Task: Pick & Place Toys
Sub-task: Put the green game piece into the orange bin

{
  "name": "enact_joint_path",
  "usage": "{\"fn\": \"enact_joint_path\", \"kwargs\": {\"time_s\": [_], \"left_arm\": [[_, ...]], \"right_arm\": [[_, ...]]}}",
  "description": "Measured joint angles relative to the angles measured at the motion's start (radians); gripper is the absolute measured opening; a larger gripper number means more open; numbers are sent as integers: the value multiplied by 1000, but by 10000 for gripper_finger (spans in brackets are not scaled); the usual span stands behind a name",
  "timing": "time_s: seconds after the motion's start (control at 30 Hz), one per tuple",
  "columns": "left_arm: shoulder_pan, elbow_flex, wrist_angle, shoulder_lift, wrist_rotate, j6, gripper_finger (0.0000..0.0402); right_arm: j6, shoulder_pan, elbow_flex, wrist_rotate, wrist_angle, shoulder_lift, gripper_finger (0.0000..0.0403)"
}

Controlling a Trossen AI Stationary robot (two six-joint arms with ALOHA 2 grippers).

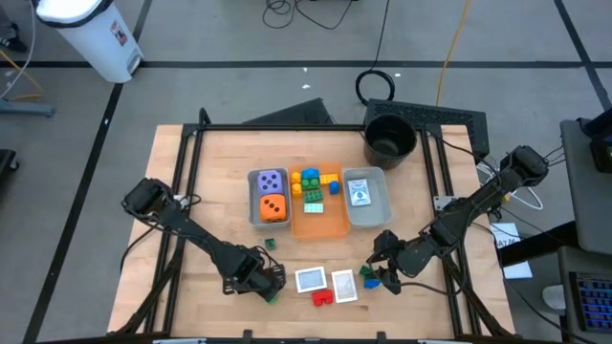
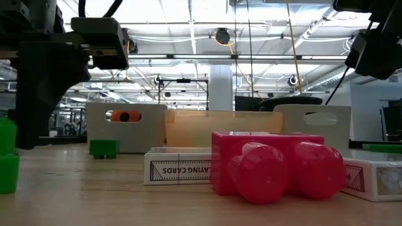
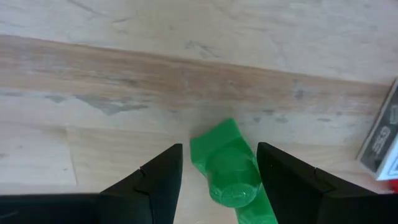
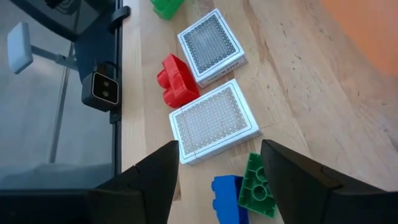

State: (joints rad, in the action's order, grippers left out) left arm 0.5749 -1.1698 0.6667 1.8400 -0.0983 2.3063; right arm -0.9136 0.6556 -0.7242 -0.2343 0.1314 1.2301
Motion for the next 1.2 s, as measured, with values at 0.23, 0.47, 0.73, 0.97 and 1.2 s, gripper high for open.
{"fn": "enact_joint_path", "kwargs": {"time_s": [0.23, 0.47, 0.73, 0.97, 1.2], "left_arm": [[-11, 0, 21, -1, 1, -180, 211], [-62, 0, 68, -56, 46, -494, 211], [-99, 0, 78, -256, 49, -1022, 211], [-73, -1, 79, -316, -45, -1147, 211], [-46, -36, 71, -277, -60, -1332, 211]], "right_arm": [[9, 0, 0, 0, 0, 0, 220], [10, 0, 0, 0, 1, 1, 215], [0, 0, 0, 1, 1, 1, 215], [9, -14, 0, -50, 0, 1, 213], [0, -64, 0, -57, -5, 1, 212]]}}
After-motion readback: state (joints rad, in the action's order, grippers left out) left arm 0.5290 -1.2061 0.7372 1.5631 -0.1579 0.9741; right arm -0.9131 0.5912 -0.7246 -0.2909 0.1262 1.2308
